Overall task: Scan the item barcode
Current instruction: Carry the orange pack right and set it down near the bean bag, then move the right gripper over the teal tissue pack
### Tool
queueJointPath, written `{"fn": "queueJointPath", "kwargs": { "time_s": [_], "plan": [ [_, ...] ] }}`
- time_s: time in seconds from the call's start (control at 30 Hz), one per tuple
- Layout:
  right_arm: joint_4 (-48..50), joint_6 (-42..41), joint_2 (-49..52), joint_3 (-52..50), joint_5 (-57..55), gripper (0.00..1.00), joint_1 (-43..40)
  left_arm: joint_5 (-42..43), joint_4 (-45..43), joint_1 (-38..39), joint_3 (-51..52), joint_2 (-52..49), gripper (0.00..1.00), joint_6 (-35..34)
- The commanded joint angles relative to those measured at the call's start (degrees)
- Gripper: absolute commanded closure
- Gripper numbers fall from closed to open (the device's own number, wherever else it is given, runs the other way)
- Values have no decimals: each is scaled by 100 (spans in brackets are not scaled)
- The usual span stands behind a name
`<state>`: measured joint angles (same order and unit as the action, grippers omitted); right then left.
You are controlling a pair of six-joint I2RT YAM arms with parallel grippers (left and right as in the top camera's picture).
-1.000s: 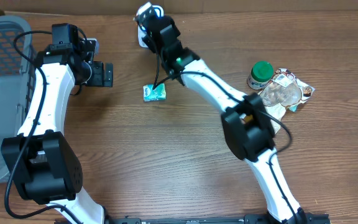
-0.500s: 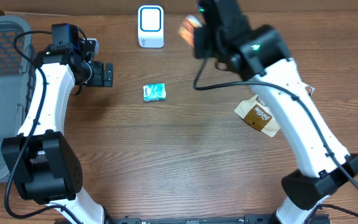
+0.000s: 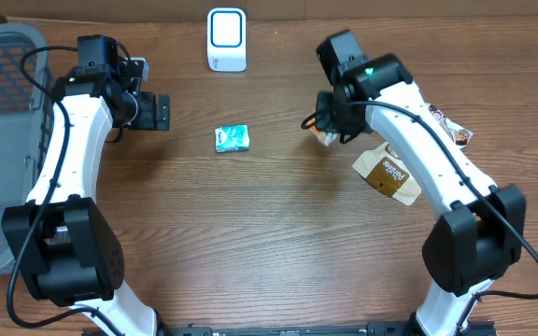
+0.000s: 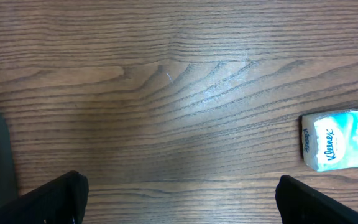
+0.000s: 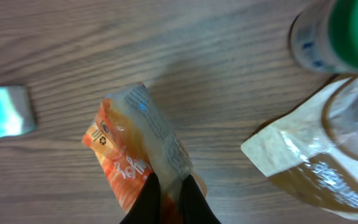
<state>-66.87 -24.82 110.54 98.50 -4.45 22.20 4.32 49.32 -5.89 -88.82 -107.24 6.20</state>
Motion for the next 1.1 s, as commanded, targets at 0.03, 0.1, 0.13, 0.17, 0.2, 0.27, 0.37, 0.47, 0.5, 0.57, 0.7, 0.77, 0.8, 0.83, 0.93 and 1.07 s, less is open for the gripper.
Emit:
{"fn": "queueJointPath", "kwargs": {
  "time_s": [0.03, 0.1, 0.13, 0.17, 0.2, 0.27, 0.37, 0.47, 0.5, 0.57, 0.7, 0.77, 0.8, 0.83, 0.93, 1.07],
  "plan": [
    [490, -289, -13, -647, 223, 96, -188, 61, -9, -9, -55, 44, 0, 66],
    [723, -289, -13, -898, 201, 96, -232, 61, -9, -9, -55, 44, 0, 66],
    [809, -289, -13, -990, 201, 96, -260, 61, -9, -9, -52, 44, 1, 66],
    [883, -291, -13, -1075, 201, 96, -293, 61, -9, -9, -52, 44, 0, 66],
    [968, -291, -13, -1172, 201, 96, -334, 61, -9, -9, -52, 44, 1, 66],
    [1067, -315, -13, -1307, 201, 96, -407, 61, -9, -9, -52, 44, 1, 66],
    [1080, -328, -13, -1392, 199, 96, -507, 61, -9, -9, -52, 44, 1, 66],
    [1045, -323, -15, -1392, 190, 83, -584, 61, -9, -9, -55, 44, 0, 66],
    [1032, -323, -15, -1390, 177, 83, -612, 61, -9, -9, -55, 44, 0, 66],
    [999, -321, -22, -1331, 179, 79, -662, 61, -9, -9, -52, 44, 1, 66],
    [748, -61, -87, -833, 334, 66, -721, 61, -9, -9, -52, 44, 0, 66],
    [588, 26, -133, -461, 522, 55, -721, 61, -9, -9, -55, 44, 1, 66],
    [498, 109, -149, -238, 708, 43, -704, 61, -9, -9, -52, 44, 0, 66],
    [433, 203, -149, -57, 898, 27, -682, 61, -9, -9, -55, 44, 0, 66],
    [507, 662, -149, 286, 1694, 19, -586, 61, -9, -9, -55, 44, 0, 66],
    [1180, 756, -61, 282, 2105, 20, -356, 61, -9, -9, -55, 44, 1, 66]
  ]
}}
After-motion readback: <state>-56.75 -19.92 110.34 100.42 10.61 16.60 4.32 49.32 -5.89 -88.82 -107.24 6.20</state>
